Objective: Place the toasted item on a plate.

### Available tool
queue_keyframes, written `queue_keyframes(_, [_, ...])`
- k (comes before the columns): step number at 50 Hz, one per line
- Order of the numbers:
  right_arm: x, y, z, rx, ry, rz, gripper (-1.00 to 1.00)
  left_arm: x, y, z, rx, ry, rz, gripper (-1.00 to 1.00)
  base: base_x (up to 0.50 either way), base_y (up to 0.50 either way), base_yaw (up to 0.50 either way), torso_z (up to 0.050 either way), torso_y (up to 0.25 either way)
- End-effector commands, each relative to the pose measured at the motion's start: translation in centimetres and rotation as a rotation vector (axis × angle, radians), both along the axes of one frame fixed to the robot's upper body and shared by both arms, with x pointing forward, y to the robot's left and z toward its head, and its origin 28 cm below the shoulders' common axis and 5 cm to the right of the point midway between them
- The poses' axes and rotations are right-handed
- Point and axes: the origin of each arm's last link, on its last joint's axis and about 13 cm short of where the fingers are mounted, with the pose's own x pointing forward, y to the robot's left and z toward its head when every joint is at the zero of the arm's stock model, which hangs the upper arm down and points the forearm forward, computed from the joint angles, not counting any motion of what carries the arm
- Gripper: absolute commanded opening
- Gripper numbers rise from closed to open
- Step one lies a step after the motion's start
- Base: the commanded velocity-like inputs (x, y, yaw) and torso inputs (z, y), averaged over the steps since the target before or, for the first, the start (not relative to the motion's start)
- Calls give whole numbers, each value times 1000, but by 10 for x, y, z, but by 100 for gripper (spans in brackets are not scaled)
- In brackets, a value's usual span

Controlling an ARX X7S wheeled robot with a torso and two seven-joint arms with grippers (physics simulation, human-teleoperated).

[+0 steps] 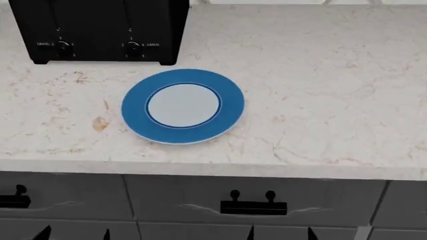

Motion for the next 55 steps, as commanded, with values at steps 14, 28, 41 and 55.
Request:
queue_keyframes(14, [-1, -1, 20, -22, -43, 7, 100, 3, 5, 20, 35, -38, 14, 100, 0, 0, 0, 50, 0])
queue_keyframes(28, [13, -4, 49, -40, -111, 7, 100, 17, 7, 45, 60, -98, 0, 100, 0, 0, 0, 50, 0])
queue_keyframes(41, [26, -5, 87, -49, -182, 38, 100, 31, 13, 80, 54, -128, 13, 100, 0, 0, 0, 23, 0])
queue_keyframes(55, [25, -9, 154, -124, -331, 55, 100, 33, 26, 168, 156, -195, 35, 100, 0, 0, 0, 0, 0])
